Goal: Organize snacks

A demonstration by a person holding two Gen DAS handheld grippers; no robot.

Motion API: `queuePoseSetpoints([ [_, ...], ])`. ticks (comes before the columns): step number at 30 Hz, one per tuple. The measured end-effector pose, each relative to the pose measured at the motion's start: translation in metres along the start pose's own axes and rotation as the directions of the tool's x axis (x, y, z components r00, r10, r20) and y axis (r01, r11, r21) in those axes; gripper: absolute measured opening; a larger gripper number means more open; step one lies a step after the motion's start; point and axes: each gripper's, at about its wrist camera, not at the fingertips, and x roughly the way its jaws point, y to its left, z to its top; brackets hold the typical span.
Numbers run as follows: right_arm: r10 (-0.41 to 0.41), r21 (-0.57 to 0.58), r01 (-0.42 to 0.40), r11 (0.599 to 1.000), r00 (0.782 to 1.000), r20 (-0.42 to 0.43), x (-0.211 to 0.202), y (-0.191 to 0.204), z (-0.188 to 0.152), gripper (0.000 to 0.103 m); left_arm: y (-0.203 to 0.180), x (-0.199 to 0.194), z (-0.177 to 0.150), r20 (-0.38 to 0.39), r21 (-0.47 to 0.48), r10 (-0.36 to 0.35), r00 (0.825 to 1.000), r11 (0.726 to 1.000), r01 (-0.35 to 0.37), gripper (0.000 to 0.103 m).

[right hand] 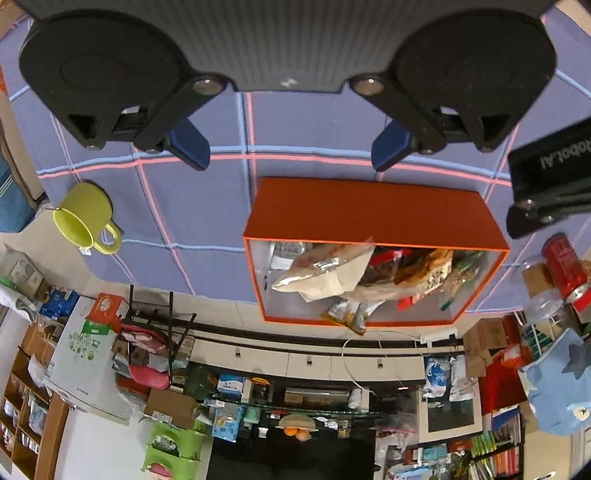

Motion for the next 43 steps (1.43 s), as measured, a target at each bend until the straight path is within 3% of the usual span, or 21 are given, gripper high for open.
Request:
queuePoseSetpoints([
  [43, 0.035, -0.031, -0.036, 0.999, 0.999, -0.007, 0.0022, 0.0103, -0.0074, 0.093, -0.003, 0.0045, -0.0053, -0.036, 0.007, -0.01, 0.999, 1.0, 0.01, 0.095],
])
